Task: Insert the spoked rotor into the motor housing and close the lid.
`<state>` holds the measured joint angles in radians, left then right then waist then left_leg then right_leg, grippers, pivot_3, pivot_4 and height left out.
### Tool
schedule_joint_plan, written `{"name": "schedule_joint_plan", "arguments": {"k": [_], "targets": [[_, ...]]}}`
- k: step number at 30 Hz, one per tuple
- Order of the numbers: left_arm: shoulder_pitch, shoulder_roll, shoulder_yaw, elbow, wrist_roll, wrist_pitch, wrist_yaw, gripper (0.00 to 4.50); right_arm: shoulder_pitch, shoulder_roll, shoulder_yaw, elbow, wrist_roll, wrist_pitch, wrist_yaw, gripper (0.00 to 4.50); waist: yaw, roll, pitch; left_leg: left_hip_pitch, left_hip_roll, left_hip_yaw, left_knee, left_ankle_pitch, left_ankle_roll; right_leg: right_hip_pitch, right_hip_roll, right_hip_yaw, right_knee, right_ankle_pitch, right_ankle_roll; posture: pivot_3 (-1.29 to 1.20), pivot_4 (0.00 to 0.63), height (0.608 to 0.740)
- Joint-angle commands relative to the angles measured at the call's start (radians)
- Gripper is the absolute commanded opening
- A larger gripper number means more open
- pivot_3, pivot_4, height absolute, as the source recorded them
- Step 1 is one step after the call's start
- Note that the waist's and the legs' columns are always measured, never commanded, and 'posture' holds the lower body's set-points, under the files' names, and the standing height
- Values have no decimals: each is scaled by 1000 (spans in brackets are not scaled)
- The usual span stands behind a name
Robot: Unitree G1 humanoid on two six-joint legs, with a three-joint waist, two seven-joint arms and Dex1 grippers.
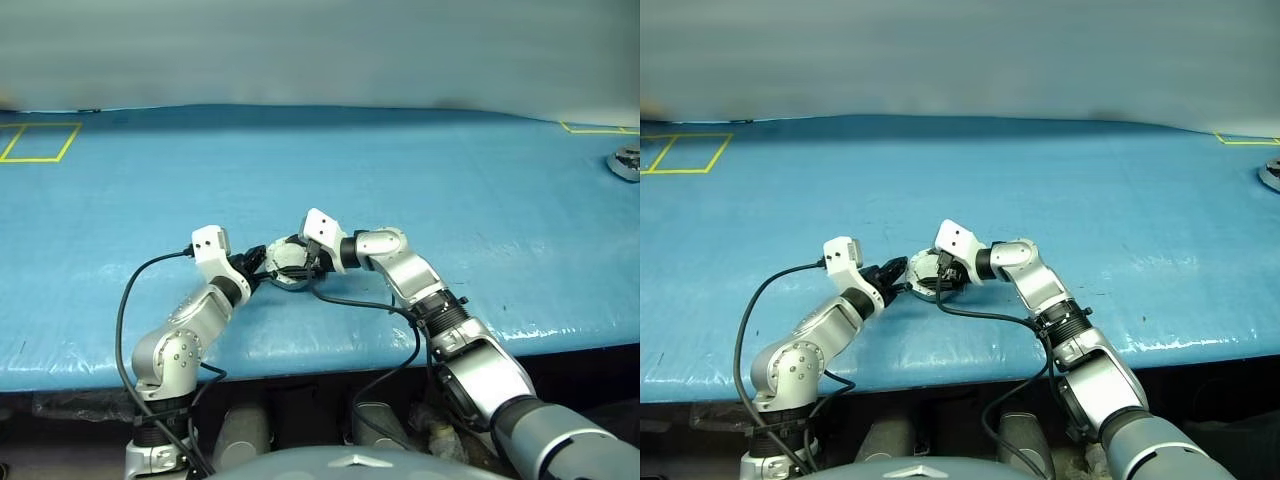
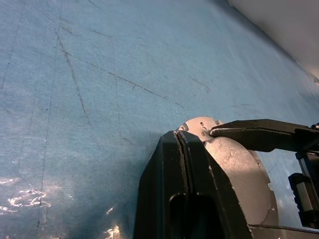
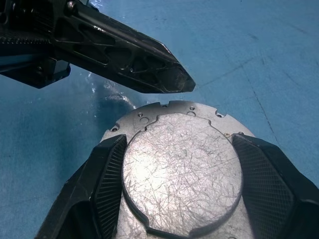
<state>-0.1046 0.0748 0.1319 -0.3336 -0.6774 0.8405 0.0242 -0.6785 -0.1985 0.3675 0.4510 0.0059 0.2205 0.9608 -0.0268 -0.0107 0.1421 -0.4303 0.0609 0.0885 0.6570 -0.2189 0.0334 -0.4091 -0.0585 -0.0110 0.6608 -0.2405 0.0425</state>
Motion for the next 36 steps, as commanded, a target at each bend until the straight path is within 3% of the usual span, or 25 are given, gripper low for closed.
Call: {"name": "schedule_joint_plan", "arguments": {"k": [1, 10, 16, 17, 20, 21, 31, 36], "targets": [[-19, 5, -16, -20, 4, 14, -12, 0, 16, -8, 14, 22, -31, 17, -19, 3036, 0, 0, 0, 0, 0, 0, 0, 0, 0, 0, 0, 0, 0, 0, 0, 0, 150, 740], [-19, 15, -49, -16, -4, 85, -24, 0, 35, -8, 19, 5, -36, 23, -27, 3036, 1, 0, 0, 0, 0, 0, -1, 0, 0, 0, 0, 0, -1, 0, 0, 0, 150, 740], [-16, 14, -75, -22, 10, 90, -37, 0, 53, -8, 12, -32, -68, 89, -112, 3036, 1, 0, 0, 2, 0, -1, 0, 0, 0, -1, -1, -1, -1, 0, 0, 0, 150, 740], [-16, 15, -76, -22, 11, 89, -40, 0, 60, -11, 8, -49, -63, 106, -114, 3386, 1, 0, 0, 3, 0, -1, 0, 0, 0, -1, -1, -1, -1, 0, 0, 0, 150, 740], [-21, 19, -78, -18, 18, 86, -50, 0, 102, -36, 5, -146, -46, 169, -109, 4372, 11, 0, 0, 2, -1, -1, 0, 0, -1, -1, -3, -2, -1, 1, -1, 0, 150, 740], [-22, 21, -79, -16, 20, 84, -54, 0, 115, -45, 5, -175, -49, 181, -114, 4466, 14, 0, 0, 1, -1, -1, -1, -2, -4, -1, -4, -2, -1, 1, -1, 0, 150, 740], [-37, 24, -96, -4, 47, 71, -96, 0, 277, -126, -74, -554, 47, 387, -157, 4466, 25, -1, 0, -2, -4, -2, -6, 0, 1, -2, -12, -5, -10, 1, -1, 0, 150, 740], [-50, 32, -104, -1, 55, 73, -118, 0, 360, -159, -163, -757, 144, 499, -179, 4466, 31, -1, 0, -7, -5, -4, -10, 0, 3, -2, -7, -7, -17, 1, -1, 0, 150, 740]]}}
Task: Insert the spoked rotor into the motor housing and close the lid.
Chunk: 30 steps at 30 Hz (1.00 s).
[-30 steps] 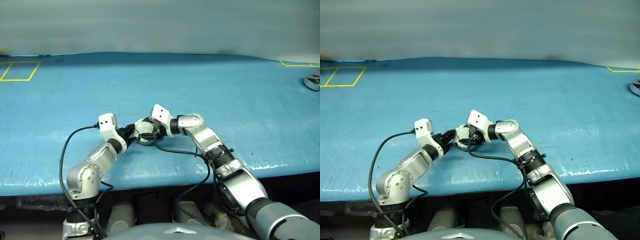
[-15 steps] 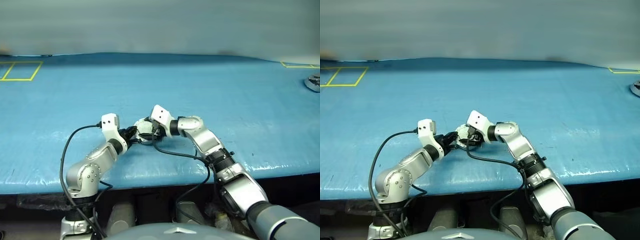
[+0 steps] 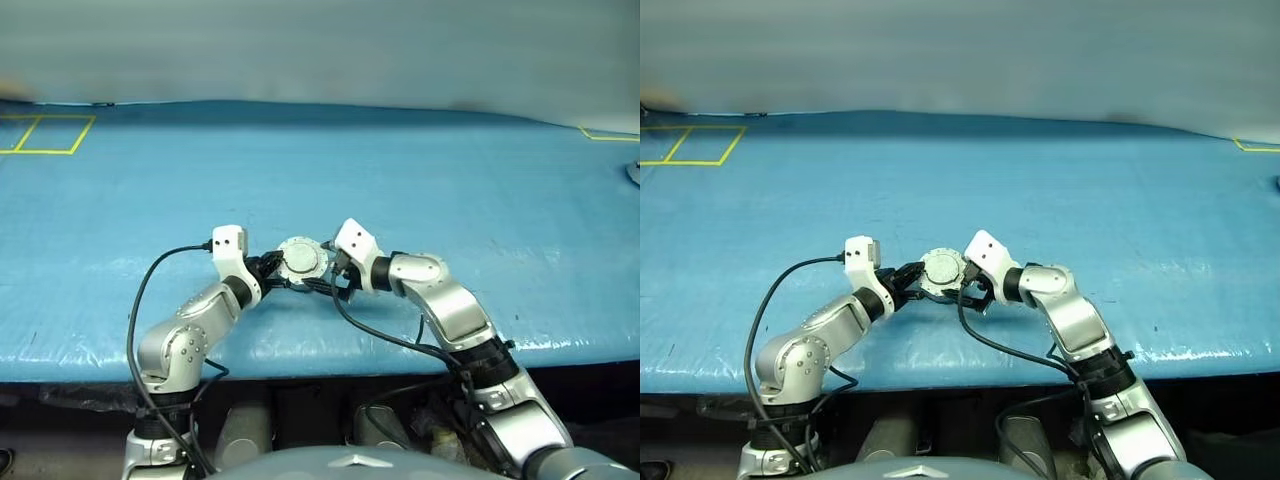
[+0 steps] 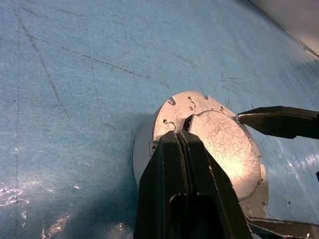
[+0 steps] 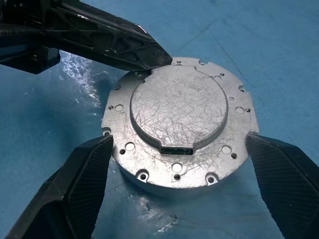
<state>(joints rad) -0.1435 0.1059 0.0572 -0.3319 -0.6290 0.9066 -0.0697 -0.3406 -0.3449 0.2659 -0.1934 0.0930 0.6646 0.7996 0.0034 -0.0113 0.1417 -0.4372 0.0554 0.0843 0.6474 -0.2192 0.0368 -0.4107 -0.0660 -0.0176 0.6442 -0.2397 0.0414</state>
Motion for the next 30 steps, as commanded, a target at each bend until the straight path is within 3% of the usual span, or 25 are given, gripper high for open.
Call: {"name": "schedule_joint_plan", "arguments": {"k": [1, 3, 7, 11, 16, 23, 30], "targets": [[-14, 3, -31, -2, 8, 7, -28, 0, 42, -1, -98, -151, 83, 93, -43, 4466, 2, 0, 0, -3, -1, 0, 0, 0, 0, 0, 0, 0, 0, 0, 0, 0, 150, 740], [-18, 6, -35, 0, 11, 5, -35, 0, 69, 31, -155, -199, 123, 158, -100, 4466, 4, 0, 0, -8, -2, -1, 1, 0, 1, -4, 1, 0, -1, 2, 3, 0, 150, 740], [-24, 5, -35, 2, 20, -2, -44, 0, 123, 200, -300, -239, 173, 412, -313, 4466, 9, 0, 0, -8, -2, -3, 1, 0, 1, -3, 3, 0, -2, 3, 5, 0, 150, 740], [-26, 7, -39, 2, 23, 3, -55, 0, 142, 390, -450, -227, 270, 559, -418, 4466, 10, 0, 0, -9, -2, -3, 2, 1, 1, -3, 3, 0, -1, 3, 5, 0, 150, 740], [-29, 12, -38, -1, 28, 9, -63, 0, 133, 531, -542, -195, 353, 582, -503, 4466, 9, 1, 0, -9, -3, -4, 3, 1, 2, -2, 4, 1, -1, 3, 6, 0, 150, 740], [-16, 19, -29, -15, 23, 15, -73, 0, 85, 713, -710, -99, 601, 628, -647, 4466, 3, 1, 0, -9, -4, -4, 3, 2, 1, -2, 6, 1, -1, 4, 8, 0, 150, 740], [-9, 11, -32, -18, 27, 10, -73, 0, 67, 745, -687, 25, 810, 568, -773, 4466, -4, 1, 0, -9, -8, -5, 3, 2, 3, -1, 5, 3, -1, 6, 11, 0, 150, 740]]}}
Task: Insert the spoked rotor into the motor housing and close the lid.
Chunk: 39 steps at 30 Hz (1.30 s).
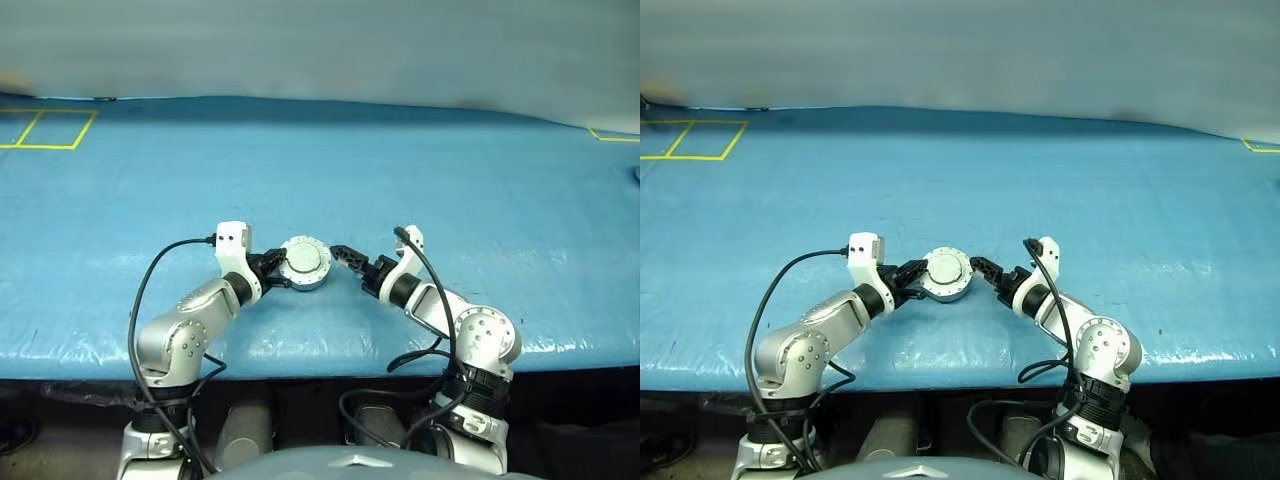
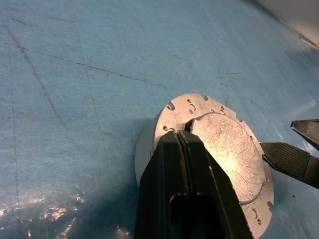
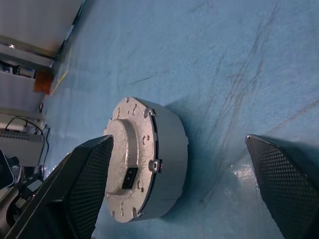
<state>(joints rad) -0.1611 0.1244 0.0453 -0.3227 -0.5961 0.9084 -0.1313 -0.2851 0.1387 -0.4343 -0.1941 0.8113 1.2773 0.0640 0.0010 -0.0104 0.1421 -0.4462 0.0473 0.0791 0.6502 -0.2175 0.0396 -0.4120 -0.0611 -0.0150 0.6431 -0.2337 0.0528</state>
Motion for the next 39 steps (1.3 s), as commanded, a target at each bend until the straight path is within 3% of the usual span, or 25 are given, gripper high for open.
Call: {"name": "schedule_joint_plan", "arguments": {"k": [1, 15, 18, 26, 39], "targets": [[8, -9, -20, -26, -5, 8, -11, 0, 10, 259, 23, 46, 114, -58, -50, 4466, -2, 0, 0, 0, 0, 0, 0, 0, 0, 0, 0, 0, 0, 0, 0, 0, 150, 740], [18, -6, -29, -26, 7, 16, -11, 0, 19, 227, 124, 248, 405, -206, -140, 4466, -9, 0, 0, 0, 0, 0, 1, 1, 2, 1, 0, 1, 0, 3, 5, 0, 150, 740], [20, -3, -25, -23, 7, 17, -13, 0, 31, 213, 138, 253, 457, -225, -161, 3884, -14, 0, 0, 0, 0, 0, 1, 1, 2, 1, 0, 1, 0, 3, 5, 0, 150, 740], [23, -9, -15, -18, 15, 23, -21, 0, 77, 148, 199, 214, 518, -197, -208, 1318, -15, 0, 0, 0, 0, 0, 0, 1, 2, 0, 0, 1, 0, 3, 5, 0, 150, 740], [0, -7, 23, -6, 10, 24, -26, 0, 161, 38, 246, 153, 577, -157, -280, 1275, -20, 0, 0, 0, 0, 0, 1, 1, 2, 1, 0, 1, 0, 3, 5, 0, 150, 740]]}}
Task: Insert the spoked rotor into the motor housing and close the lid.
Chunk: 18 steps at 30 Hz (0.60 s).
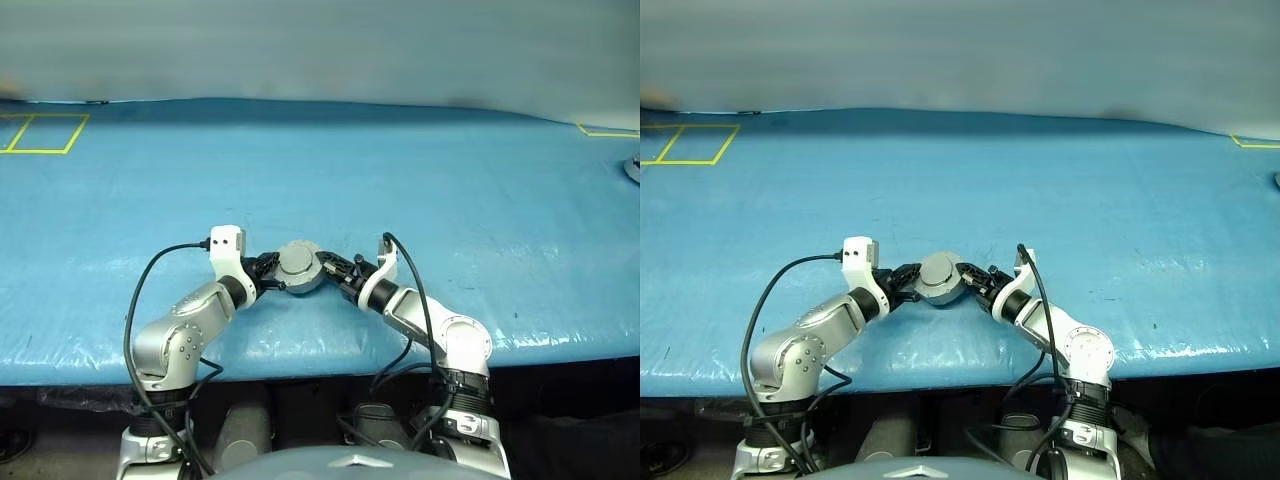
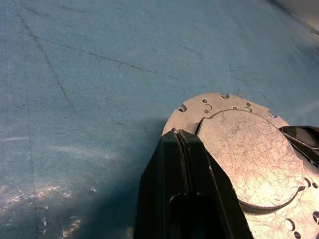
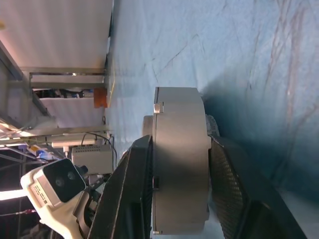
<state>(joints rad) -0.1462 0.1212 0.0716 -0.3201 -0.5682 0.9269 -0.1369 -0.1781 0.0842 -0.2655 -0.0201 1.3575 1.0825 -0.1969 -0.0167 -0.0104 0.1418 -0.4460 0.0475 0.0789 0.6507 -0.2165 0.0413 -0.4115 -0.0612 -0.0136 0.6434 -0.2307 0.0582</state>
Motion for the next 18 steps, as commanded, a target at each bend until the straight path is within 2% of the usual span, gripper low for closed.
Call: {"name": "schedule_joint_plan", "arguments": {"k": [1, 10, 13, 16, 18], "targets": [[-16, -1, -2, -10, -18, 8, -20, 0, 64, 79, 83, -28, 43, 43, -25, 1275, -3, 0, 0, 0, 0, 0, 0, 0, 0, 0, 0, 0, 0, 0, 0, 0, 150, 740], [-16, 7, 8, -24, -17, 5, -24, 0, 111, 52, 130, -46, 98, 4, -45, 1275, -12, 0, -1, 0, 6, 0, 0, 0, 0, 0, 1, 0, 0, 0, -1, 0, 150, 740], [-16, -14, 51, -45, -25, -35, -6, 0, 98, 56, 130, -41, 102, -32, -44, 1275, -15, 0, -1, 0, 6, 0, 1, 0, 0, 0, 1, 1, 0, 0, -1, 0, 150, 740], [5, -76, 134, -82, -4, -203, 34, 0, 74, 45, 117, -34, 107, -72, -33, 1275, -18, 0, -1, 0, 6, 0, 1, 0, 0, 0, 1, 1, 0, 0, 0, 0, 150, 740], [19, -103, 181, -96, -23, -248, 52, 0, 59, 36, 109, -29, 109, -93, -26, 1275, -18, 0, -1, 0, 6, 1, 1, 0, 0, -1, 1, 1, 0, 0, 0, 0, 150, 740]]}}
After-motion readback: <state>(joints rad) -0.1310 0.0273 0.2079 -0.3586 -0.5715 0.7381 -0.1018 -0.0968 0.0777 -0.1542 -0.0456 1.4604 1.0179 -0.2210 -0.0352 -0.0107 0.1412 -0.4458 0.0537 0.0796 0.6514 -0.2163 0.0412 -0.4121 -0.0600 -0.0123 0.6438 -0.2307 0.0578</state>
